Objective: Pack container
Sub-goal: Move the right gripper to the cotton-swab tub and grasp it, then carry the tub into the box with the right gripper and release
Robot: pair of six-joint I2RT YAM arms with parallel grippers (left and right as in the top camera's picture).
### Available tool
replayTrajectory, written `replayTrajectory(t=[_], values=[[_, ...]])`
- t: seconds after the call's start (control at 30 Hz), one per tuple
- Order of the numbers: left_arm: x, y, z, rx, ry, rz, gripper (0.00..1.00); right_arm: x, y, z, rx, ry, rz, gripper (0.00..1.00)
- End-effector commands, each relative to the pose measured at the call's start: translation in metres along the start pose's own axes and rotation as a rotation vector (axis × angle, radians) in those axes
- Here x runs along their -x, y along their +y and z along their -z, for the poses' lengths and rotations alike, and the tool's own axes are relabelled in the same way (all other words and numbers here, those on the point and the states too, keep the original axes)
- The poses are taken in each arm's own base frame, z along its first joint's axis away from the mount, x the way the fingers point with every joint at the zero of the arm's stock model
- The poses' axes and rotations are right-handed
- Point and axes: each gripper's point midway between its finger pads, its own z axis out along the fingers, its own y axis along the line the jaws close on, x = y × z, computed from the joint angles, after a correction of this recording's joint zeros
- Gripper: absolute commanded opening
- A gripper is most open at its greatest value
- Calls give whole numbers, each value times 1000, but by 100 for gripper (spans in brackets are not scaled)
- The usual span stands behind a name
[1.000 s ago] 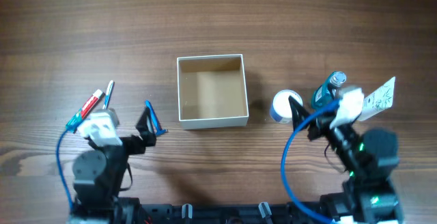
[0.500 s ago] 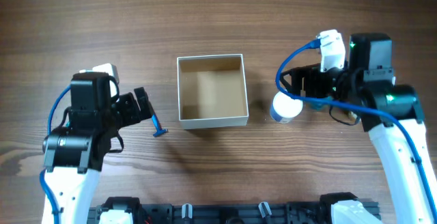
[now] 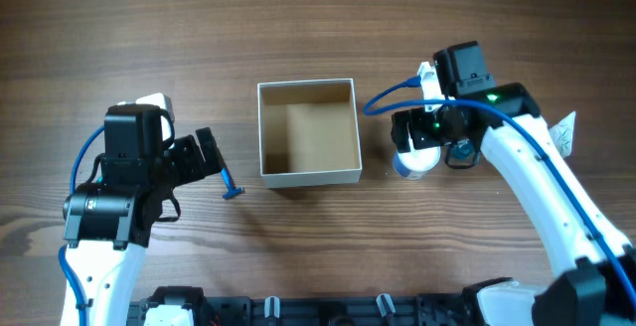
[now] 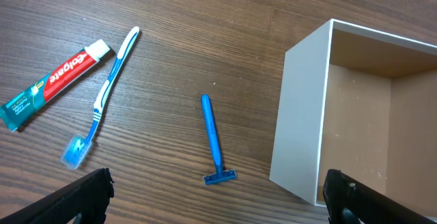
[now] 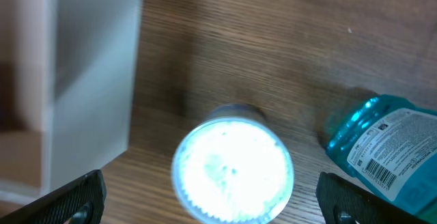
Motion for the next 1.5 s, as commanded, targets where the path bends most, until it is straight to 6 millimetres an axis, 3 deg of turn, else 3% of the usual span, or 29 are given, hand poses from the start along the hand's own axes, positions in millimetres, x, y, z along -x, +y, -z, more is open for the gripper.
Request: replayTrajectory(t=[0.0, 0.47, 0.77, 0.87, 1.0, 1.23, 1.27, 1.37, 1.47], values=[[6, -4, 4, -17, -17, 17, 100, -1, -8, -16, -48, 39, -43, 100], [7, -5, 4, -18, -20, 17, 100, -42, -9, -64, -34, 154, -91, 100], [7, -5, 4, -18, -20, 17, 100, -38, -9, -66, -31, 133, -90, 100], [7, -5, 4, -18, -20, 18, 100, -38, -9, -66, -31, 133, -90, 91], [7, -5, 4, -18, -20, 17, 100, -38, -9, -66, -31, 134, -89, 71], [7, -5, 4, -18, -20, 17, 100, -37, -6, -66, -13, 131, -91, 55], [7, -5, 4, -18, -20, 17, 100, -35, -5, -65, -6, 127, -91, 47], [7, -5, 4, -18, -20, 17, 100, -17, -2, -48, -1, 90, -88, 4], [7, -5, 4, -18, -20, 17, 100, 11, 2, -14, 5, 27, -81, 4]])
